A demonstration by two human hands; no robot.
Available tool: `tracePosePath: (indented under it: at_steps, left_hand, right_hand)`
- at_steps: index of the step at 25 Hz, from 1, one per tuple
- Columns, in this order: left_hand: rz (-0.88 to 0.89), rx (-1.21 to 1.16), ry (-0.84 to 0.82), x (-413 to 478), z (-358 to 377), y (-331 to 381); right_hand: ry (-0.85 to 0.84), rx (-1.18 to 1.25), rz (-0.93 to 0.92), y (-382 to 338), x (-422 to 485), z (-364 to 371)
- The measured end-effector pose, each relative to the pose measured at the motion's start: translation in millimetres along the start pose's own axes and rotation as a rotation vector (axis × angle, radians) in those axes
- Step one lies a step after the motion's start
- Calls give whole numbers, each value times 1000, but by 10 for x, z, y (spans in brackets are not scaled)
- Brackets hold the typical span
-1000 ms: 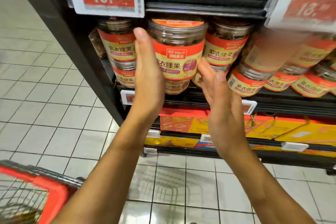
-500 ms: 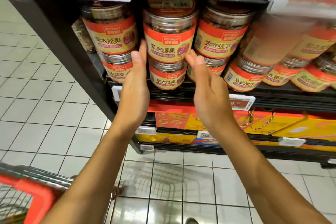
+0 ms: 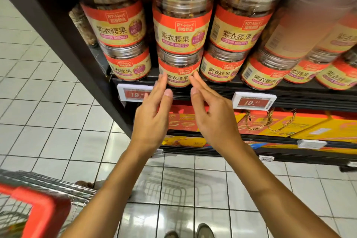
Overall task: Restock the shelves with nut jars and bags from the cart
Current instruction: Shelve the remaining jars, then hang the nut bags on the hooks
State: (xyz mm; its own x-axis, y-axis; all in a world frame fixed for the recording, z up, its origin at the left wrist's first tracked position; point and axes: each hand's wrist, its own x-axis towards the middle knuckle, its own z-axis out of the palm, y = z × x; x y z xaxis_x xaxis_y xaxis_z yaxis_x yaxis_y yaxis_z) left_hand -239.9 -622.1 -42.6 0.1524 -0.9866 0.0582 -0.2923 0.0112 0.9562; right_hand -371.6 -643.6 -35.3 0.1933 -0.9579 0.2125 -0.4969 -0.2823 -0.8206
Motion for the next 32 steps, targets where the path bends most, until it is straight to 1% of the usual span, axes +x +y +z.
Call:
tracePosePath:
  at_steps: [2,5,7,8,10,11,13,15,18,20,23,27,30,32]
  left_hand:
    - [2,31,-15,35,-7,23]
    - [-10,144,-54,107,29,76]
    - [-18,126,-56,139,62,124]
    - [-22,109,-29,128,69,143]
    - [-56,83,94,32,45,191]
    - [-83,44,160,-47,10,225]
    - [-146,-99,237,-273,-95,356]
    - [-205,-150,283,-634,-230,539]
    - [-296,-153,338,-1355,-450,825]
    - [-365,-196,405,-1810,-594,965]
    - [-446,-306,645,-2520,-919,1148]
    - [-501,-414,983,-3384,-1326,1218]
    - [-556,-473,1172,-3914,-1708,1115]
    - [-606,-509,1241,-4258,-2039,971]
  right_hand:
    - [21,-9,8,10,41,27]
    - [44,6,43,3,145,68]
    - [33,21,59,-7,175,67]
    - [23,29,58,-13,167,56]
    - [16,45,46,-47,100,-2]
    - [16,61,41,-73,48,-48]
    - [-16,108,57,-172,-102,-171]
    - [-105,141,85,-347,-359,-293]
    - [-288,154,37,-713,-845,-376]
    - [-406,223,23,-961,-1126,-335]
    - [-662,388,17,-1461,-1496,-83]
    - [-959,479,-119,-2169,-1967,458]
    - [-1141,455,-193,-2607,-2306,974]
    - [-1241,377,-206,-2857,-2557,1363]
